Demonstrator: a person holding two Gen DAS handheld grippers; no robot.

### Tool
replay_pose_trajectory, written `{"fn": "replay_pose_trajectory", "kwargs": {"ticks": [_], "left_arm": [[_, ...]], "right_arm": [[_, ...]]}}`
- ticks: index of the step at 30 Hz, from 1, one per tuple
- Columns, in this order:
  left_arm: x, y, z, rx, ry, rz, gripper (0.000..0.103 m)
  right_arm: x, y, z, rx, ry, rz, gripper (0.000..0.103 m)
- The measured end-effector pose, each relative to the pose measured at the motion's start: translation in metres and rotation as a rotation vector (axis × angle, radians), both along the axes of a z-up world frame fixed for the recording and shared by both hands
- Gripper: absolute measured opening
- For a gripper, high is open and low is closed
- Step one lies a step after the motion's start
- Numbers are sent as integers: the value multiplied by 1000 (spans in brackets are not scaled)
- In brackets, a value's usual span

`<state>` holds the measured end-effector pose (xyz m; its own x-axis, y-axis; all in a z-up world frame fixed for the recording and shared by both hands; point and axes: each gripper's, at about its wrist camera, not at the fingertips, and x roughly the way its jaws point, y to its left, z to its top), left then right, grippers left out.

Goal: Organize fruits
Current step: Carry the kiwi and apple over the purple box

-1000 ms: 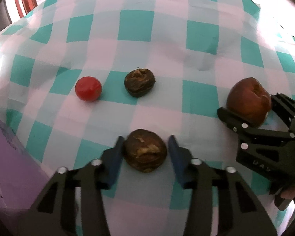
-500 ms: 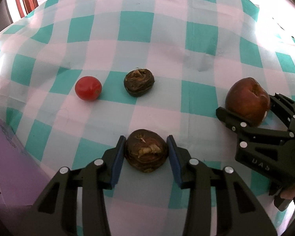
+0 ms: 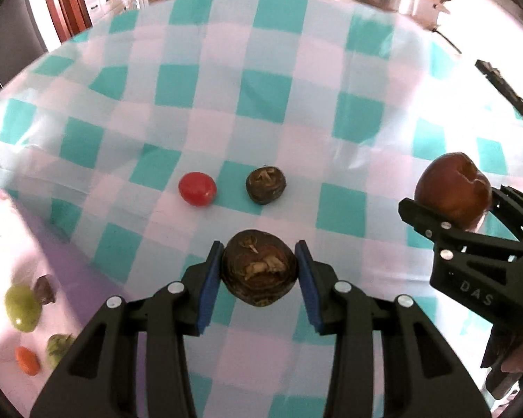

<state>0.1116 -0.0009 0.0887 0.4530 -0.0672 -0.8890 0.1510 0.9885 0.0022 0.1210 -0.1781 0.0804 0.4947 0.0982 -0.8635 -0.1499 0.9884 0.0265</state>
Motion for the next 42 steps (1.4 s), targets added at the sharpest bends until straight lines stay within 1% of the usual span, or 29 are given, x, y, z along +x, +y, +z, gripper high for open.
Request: {"fn": "replay_pose_trajectory", "kwargs": {"ticks": [2,4,6,8,9,11,12,14,16,21,26,31,35,37,39,42], "left_arm": [[-15,-1,19,6,-26,-19,42],[-35,1,47,1,-63,-39,42],[-58,6,84,-12,-114,-59,42],[-76,10,118,-22,-157,-71,42],[-88,15,138,-30,-185,-76,42],[-108,21,167,-34,-224,-91,42],[-122,26,184,-32,-253,-102,42],[-140,32,203,-29,-284,-120,42],[-160,40,219,-25,-314,-134,42],[-205,63,237,-42,-342,-141,42],[-248,83,246,-31,-387,-169,42],[-276,98,246,-19,-416,-198,42],[-292,114,244,-12,-426,-192,42],[-296,123,242,-10,-426,-177,42],[-300,137,237,-17,-417,-148,42],[-303,158,226,-28,-392,-98,42]], "right_arm": [[-12,0,18,-14,-2,-3,62],[-30,0,47,-23,-16,2,62],[-51,2,84,-36,-44,20,62],[-67,3,112,-44,-66,29,62],[-80,3,133,-49,-85,34,62],[-102,4,167,-55,-121,41,62],[-111,5,179,-54,-134,42,62],[-135,7,207,-53,-173,45,62],[-154,9,226,-55,-202,39,62],[-202,13,257,-51,-253,19,62],[-245,18,272,-41,-293,13,62],[-278,33,270,-77,-308,38,62],[-298,41,267,-74,-321,45,62],[-305,44,266,-69,-324,48,62],[-307,50,262,-84,-322,64,62],[-304,58,255,-75,-307,87,62]]}}
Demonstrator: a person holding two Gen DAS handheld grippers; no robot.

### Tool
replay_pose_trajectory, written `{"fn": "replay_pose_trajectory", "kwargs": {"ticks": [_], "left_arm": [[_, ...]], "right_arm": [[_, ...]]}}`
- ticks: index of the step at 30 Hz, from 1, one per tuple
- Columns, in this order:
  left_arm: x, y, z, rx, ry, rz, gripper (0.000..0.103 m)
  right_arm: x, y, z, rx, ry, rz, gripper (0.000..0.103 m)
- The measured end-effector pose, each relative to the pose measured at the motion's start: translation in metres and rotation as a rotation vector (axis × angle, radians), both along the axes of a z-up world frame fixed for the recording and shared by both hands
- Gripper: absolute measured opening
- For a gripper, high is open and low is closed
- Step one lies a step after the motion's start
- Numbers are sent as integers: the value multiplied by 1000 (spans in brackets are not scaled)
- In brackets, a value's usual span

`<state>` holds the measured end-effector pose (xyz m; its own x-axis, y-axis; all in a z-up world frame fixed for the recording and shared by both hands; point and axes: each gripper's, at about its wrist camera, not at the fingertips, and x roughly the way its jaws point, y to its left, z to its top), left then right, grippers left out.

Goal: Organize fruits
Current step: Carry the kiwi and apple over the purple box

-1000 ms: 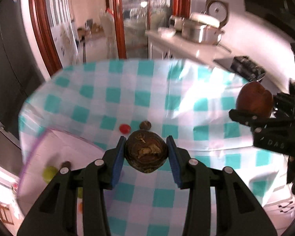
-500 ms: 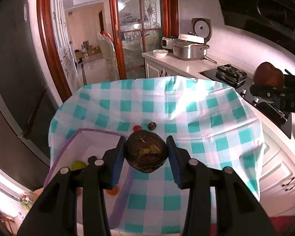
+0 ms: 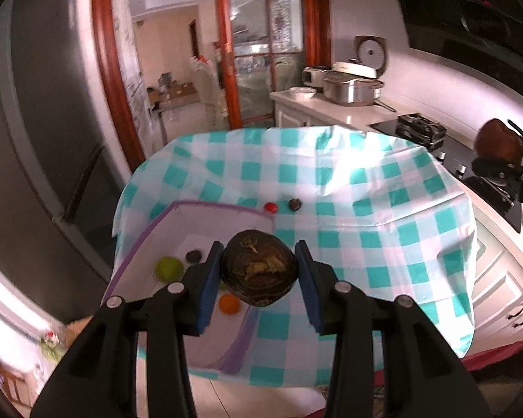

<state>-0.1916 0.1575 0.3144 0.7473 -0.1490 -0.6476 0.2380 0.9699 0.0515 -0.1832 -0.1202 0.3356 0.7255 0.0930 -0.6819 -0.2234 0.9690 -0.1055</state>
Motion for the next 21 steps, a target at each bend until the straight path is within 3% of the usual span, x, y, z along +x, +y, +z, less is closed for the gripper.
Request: {"fn": "replay_pose_trajectory", "kwargs": {"ticks": [10,21], "left_arm": [[9,67,-69,-55,180,200,42],[37,136,-134,-99,339,503,42]], "right_arm": [[57,75,-39,-41,104,184,62],[154,212,-114,-116,257,576,62]]}}
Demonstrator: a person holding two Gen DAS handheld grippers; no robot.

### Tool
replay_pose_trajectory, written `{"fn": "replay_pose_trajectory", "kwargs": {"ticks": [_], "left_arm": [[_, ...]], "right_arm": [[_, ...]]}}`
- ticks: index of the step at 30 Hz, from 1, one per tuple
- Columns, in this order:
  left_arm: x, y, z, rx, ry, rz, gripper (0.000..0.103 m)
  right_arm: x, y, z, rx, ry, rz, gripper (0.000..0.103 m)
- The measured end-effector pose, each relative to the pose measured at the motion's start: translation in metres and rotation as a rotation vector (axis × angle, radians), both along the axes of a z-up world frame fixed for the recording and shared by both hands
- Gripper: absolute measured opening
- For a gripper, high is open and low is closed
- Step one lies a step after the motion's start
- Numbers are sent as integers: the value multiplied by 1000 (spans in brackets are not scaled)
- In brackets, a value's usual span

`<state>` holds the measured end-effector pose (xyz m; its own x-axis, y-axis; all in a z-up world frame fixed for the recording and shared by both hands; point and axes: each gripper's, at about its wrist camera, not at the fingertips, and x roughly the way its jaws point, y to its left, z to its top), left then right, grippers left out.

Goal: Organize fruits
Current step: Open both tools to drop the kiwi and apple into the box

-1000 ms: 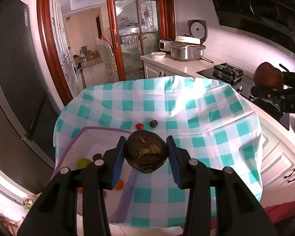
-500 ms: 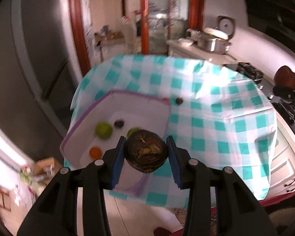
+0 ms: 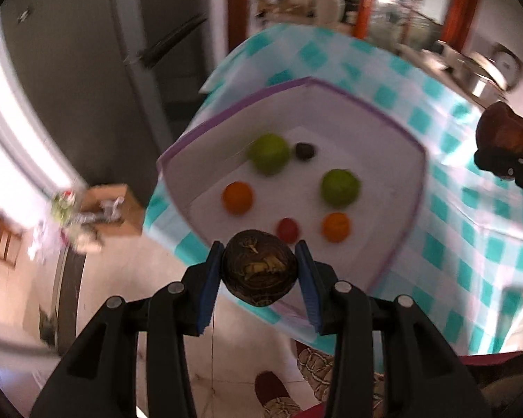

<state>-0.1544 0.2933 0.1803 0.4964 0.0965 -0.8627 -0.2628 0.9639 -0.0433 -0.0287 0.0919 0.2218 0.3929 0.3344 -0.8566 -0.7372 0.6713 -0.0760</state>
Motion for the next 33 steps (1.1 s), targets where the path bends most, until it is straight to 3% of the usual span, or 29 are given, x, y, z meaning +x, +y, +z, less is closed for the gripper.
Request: {"fn": "replay_pose_trajectory", "kwargs": {"ticks": [3,6,13,21,26,29,31,33], "left_arm": [[6,9,-15,-3,51,53,42],[17,15,-28,-17,90,90,42],[49,18,-32,36,112,193,42],[49,17,-36,108,76,284,42],[47,8,-26,158,26,287,42],[57,-4,-14,170,-22,227,42],[73,-14,-18,167,-4,160,42],[91,-17,-29,111,32,123,42]], "right_arm": [[24,35,-27,-19,35,97,62],[55,66,-56,-22,91,126,62],[118,114,-114,-50,180,51,62],[140,120,-147,-64,272,5,62],[151,131,-162,-172,325,-6,62],[151,138,-173,-238,341,49,62],[152,144,-180,-260,374,68,62],[156,148,-181,-277,382,85,62]]}}
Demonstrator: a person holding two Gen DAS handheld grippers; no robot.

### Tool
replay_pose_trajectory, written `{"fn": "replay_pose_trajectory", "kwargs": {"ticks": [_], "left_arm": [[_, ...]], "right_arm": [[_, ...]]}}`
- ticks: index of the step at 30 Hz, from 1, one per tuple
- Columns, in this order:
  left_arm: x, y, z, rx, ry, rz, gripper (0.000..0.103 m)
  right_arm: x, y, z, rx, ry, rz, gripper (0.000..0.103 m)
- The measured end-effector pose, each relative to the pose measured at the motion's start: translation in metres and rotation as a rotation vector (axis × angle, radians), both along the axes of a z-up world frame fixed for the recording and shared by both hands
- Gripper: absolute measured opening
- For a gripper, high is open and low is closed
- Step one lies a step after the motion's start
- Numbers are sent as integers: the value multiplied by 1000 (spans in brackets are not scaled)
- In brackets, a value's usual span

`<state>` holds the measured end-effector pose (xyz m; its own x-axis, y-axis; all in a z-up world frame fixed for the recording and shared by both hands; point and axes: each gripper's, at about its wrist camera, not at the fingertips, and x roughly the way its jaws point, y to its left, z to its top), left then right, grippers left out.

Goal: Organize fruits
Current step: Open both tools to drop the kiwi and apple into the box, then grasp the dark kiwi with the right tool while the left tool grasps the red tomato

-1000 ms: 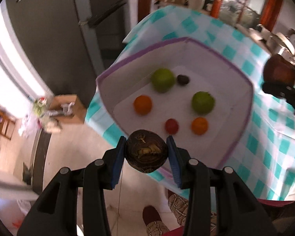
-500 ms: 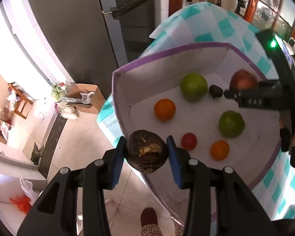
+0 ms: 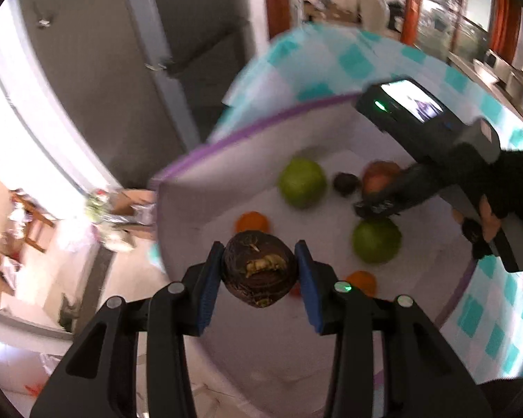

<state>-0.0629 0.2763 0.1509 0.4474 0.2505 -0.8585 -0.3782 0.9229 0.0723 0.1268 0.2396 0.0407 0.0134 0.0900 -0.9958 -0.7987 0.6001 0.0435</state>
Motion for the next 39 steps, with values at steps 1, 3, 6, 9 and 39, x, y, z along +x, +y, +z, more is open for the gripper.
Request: {"fn": "replay_pose_trajectory", "kwargs": {"ticks": [1,3,6,9,39], "left_arm": [[13,-1,-10,-40,41,-20,42],[35,0,-28,-92,88,-19,42],[66,7,-58,-174,181,4,42],[89,13,-77,-223,271,24,42],[242,-166,-39,-233,39,-329,101]], "right_arm": [[1,1,-2,-7,9,4,62],[7,0,-4,-13,24,-17,63],[12,-4,-7,-10,50,-40,63],[16,-7,-6,3,67,-44,64],[98,-286,-34,308,-312,-612,66]]}}
